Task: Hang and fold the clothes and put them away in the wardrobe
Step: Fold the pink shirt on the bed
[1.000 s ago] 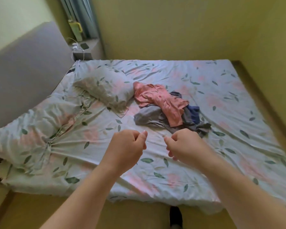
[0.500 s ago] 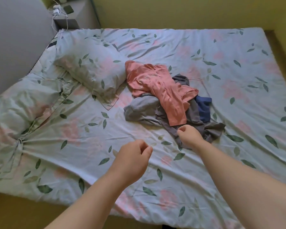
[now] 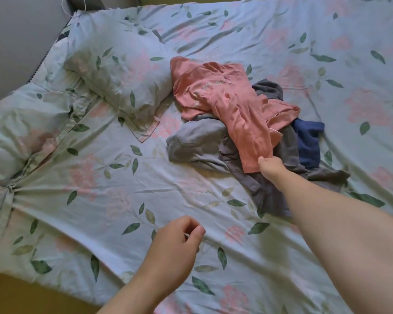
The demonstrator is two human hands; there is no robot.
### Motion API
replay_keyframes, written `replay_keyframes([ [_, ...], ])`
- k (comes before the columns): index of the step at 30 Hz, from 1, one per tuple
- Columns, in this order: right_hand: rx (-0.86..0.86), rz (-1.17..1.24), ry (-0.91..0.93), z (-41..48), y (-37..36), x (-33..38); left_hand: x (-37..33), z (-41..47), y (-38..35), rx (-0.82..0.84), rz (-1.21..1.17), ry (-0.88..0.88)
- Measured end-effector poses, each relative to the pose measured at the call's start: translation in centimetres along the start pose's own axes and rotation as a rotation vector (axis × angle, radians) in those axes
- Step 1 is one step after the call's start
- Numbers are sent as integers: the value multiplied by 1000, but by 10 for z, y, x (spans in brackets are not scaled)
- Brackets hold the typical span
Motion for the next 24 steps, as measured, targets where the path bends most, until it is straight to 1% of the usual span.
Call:
replay_keyframes([
  [2,-51,46,34,-7,6,4,3,0,-1,-10,7,12],
  [5,-92,282,104,-36,20,19,-1,-9,5,-3,11,23],
  [7,-105,395,168,-66,37,39,-11,-17,16,-3,20,17],
  [12,55,551,290,-162,106,115,-53,-44,64,-26,11,-27],
  [15,122,536,410,-230,162,163,-81,-62,102,-77,5,-130],
  [18,216,674,532,-301,215,205,-110,-78,145,-139,-35,-219],
  [20,214,755,600,-345,247,230,-129,-87,172,-177,-87,-297],
  [24,191,851,718,-426,284,259,-165,-109,211,-149,-228,-427],
])
Point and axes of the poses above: each hand's wrist, its own z-axis towards the middle knuckle, its own y-axis out of the back of the hand, x = y × z, the point moved 2 cm from there along z, towards the middle knuckle, and after that the axes turned 7 degrees about -x, right-handed, at the moved point
